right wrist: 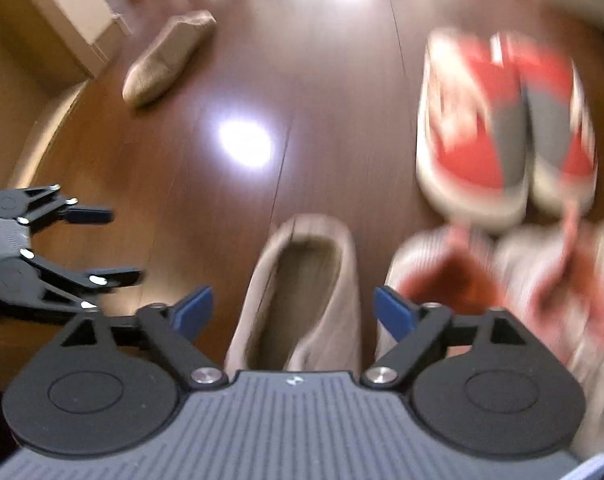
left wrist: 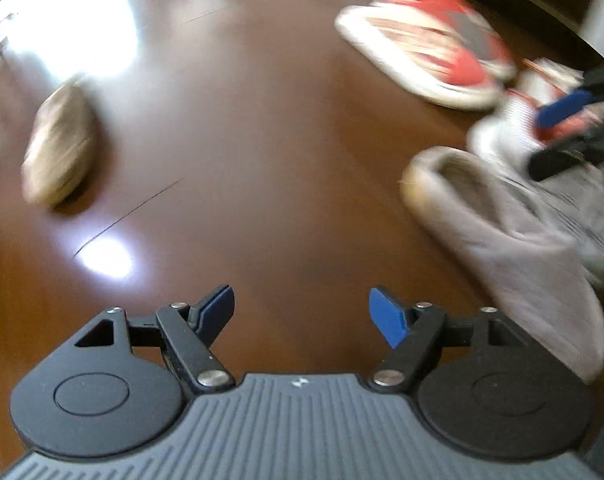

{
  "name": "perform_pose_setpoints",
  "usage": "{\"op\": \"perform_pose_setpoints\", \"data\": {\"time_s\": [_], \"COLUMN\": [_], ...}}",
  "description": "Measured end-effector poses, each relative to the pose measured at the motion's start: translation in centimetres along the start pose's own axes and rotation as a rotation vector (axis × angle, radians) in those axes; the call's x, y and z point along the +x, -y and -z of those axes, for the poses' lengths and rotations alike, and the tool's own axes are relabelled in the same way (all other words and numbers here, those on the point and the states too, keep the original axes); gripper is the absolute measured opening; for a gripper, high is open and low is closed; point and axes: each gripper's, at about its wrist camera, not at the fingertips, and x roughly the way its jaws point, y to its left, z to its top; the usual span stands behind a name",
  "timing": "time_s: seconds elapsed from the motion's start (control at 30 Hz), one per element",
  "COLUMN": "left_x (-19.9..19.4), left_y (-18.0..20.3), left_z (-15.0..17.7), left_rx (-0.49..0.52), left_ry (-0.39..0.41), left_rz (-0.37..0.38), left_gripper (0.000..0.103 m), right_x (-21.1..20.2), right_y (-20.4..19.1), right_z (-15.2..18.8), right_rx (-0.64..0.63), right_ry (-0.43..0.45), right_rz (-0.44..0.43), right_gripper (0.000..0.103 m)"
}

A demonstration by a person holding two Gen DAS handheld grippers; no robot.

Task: Organize scattered shoes
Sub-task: 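Grasp the other beige quilted slipper with the left tool while the right tool releases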

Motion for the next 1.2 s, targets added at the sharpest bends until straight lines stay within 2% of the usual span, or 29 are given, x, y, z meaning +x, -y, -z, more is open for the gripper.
{"op": "perform_pose_setpoints", "data": {"time_s": [0.1,0.17,0.27,0.37,0.43,0.53,0.63,0.7,0.73,0.77,0.87,1.0,1.1,1.2], "left_x": [0.7,1.1,2.6,3.9,5.7,7.8,11.0,12.5,12.6,12.7,11.7,10.0,8.7,5.6], "left_y": [-3.9,-5.8,-9.6,-11.8,-14.1,-16.0,-18.0,-19.2,-19.6,-20.0,-18.8,-16.7,-15.1,-10.4], "left_z": [-0.1,-0.8,-3.8,-6.4,-9.2,-11.7,-14.0,-14.5,-14.4,-14.3,-12.7,-10.3,-8.4,-4.3], "left_rx": [-0.090,-0.109,-0.088,-0.057,-0.020,0.013,-0.013,-0.064,-0.094,-0.124,-0.137,-0.140,-0.141,-0.152], "left_ry": [0.008,0.025,0.107,0.172,0.228,0.242,0.180,0.143,0.151,0.158,0.153,0.139,0.129,0.087], "left_rz": [-0.107,-0.166,-0.303,-0.375,-0.422,-0.421,-0.412,-0.368,-0.333,-0.299,-0.273,-0.255,-0.241,-0.174], "left_gripper": [0.077,0.077,0.077,0.077,0.077,0.077,0.077,0.068,0.053,0.029,0.023,0.022,0.022,0.025], "right_x": [2.0,4.1,6.2,8.4,9.2,10.0,10.7,11.6,12.0,12.2,11.8,11.9,10.7,9.4], "right_y": [-0.8,-2.4,-4.5,-7.0,-8.4,-8.6,-7.8,-7.2,-7.0,-7.0,-7.2,-8.0,-8.0,-8.2], "right_z": [-2.6,-6.4,-11.6,-17.0,-20.4,-22.1,-21.6,-20.8,-20.5,-20.2,-19.3,-19.6,-18.6,-16.9], "right_rx": [-0.048,-0.012,0.039,0.071,0.100,0.160,0.207,0.218,0.221,0.218,0.168,0.120,0.120,0.123], "right_ry": [0.018,0.085,0.167,0.245,0.288,0.308,0.292,0.258,0.245,0.240,0.255,0.280,0.273,0.234], "right_rz": [0.000,-0.073,-0.135,-0.198,-0.206,-0.223,-0.218,-0.185,-0.174,-0.171,-0.153,-0.117,-0.155,-0.227], "right_gripper": [0.090,0.090,0.090,0.091,0.093,0.094,0.095,0.095,0.094,0.094,0.093,0.093,0.093,0.093]}}
